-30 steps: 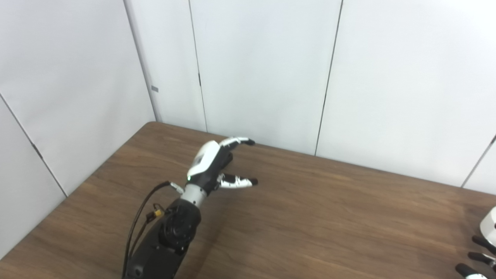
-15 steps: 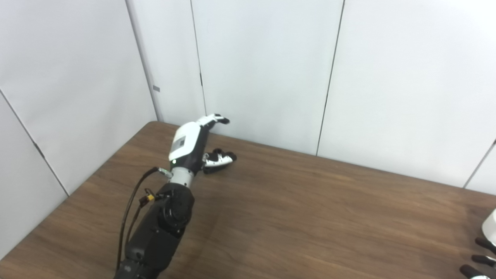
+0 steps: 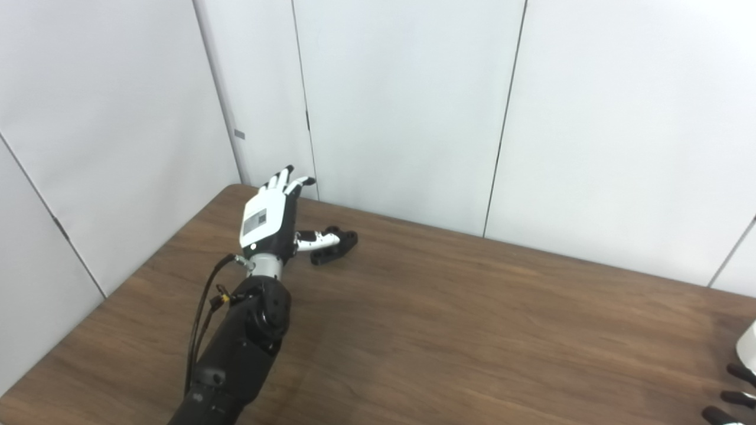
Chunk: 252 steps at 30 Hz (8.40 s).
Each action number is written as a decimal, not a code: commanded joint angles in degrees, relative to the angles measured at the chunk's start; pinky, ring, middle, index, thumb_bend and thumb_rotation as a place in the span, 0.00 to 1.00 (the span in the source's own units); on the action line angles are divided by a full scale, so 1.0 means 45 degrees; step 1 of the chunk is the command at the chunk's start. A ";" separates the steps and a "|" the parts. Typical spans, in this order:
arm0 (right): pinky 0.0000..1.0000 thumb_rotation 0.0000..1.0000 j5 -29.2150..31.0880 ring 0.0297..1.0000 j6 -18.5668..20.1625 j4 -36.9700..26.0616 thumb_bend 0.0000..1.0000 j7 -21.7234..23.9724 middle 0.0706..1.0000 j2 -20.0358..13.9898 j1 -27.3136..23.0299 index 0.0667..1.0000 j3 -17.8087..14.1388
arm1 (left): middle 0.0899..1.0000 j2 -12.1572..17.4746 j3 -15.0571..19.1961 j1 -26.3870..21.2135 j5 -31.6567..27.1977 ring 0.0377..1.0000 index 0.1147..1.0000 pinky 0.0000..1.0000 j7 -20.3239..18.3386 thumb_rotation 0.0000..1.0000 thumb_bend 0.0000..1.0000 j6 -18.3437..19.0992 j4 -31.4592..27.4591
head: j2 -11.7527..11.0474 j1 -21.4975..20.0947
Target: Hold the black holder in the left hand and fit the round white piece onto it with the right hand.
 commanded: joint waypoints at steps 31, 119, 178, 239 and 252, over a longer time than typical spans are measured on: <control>0.58 0.21 0.0119 0.74 0.0118 -0.0448 0.77 0.0067 0.93 -0.0071 0.0671 0.91 -0.0131 | 1.00 0.0735 -0.2007 -0.1025 0.0065 1.00 0.70 1.00 -0.1216 0.39 1.00 0.1866 0.2225 | 0.0321 -0.0197; 0.61 0.19 -0.0033 0.69 0.1157 -0.1880 0.75 -0.0122 0.92 0.0074 0.1001 0.89 -0.0237 | 0.93 -0.0102 -0.3853 -0.1353 -0.3698 1.00 0.42 1.00 -0.0758 0.06 0.52 -0.4159 0.6538 | 0.0936 -0.1261; 0.59 0.21 -0.1188 0.72 0.1060 -0.2607 0.73 -0.0886 0.93 0.1684 0.0423 0.91 0.0820 | 0.95 -0.3847 -1.0743 -0.3002 -0.2197 1.00 0.41 1.00 -0.3540 0.07 0.52 -0.9477 0.9278 | 0.1364 -0.5956; 0.95 0.46 -1.6870 1.00 0.6060 -0.0634 1.00 0.9074 1.00 -0.4907 -0.8412 0.86 0.5611 | 0.92 -0.2431 -1.3271 -0.3237 -0.3768 1.00 0.42 0.99 -0.1679 0.06 0.52 -0.9481 1.0077 | -0.0539 -1.3341; 0.98 0.43 -1.7064 1.00 0.6408 -0.0016 0.99 0.8764 1.00 -0.5399 -0.8420 0.87 0.5496 | 0.92 -0.2446 -1.3239 -0.3194 -0.3814 1.00 0.42 1.00 -0.1836 0.06 0.52 -0.9481 1.0021 | -0.0506 -1.3340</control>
